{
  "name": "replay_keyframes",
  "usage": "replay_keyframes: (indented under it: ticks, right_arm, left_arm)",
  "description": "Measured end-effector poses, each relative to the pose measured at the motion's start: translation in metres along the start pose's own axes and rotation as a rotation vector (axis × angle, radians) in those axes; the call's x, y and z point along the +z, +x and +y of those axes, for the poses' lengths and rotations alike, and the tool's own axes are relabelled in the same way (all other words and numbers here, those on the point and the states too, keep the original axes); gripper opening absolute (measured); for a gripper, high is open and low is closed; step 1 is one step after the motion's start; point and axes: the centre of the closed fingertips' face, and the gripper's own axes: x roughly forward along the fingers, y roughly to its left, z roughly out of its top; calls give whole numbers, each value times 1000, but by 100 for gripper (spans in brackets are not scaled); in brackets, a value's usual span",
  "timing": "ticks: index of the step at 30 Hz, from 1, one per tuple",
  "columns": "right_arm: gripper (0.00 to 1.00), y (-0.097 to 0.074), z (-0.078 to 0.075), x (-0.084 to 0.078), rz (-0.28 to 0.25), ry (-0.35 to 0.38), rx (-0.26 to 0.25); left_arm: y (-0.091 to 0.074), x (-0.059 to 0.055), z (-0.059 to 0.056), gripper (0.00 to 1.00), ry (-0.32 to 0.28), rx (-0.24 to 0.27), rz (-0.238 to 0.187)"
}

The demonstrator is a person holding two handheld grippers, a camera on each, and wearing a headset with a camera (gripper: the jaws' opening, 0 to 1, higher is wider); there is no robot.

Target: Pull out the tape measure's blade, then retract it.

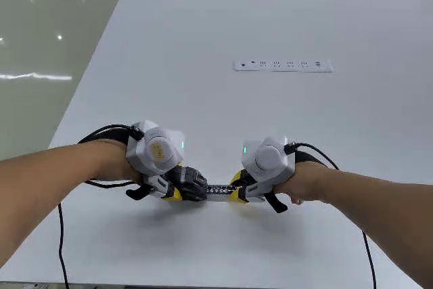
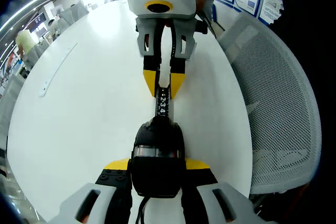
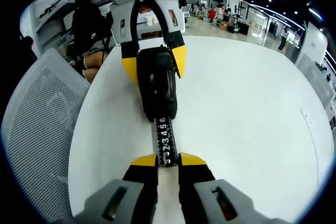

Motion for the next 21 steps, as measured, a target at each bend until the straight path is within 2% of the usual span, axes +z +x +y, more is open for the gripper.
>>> replay_keyframes:
  ticks: [21]
  right_arm:
    - [13, -11, -2, -16, 22, 7, -11]
  left_arm:
    - [0, 1, 0, 32, -5, 7, 1]
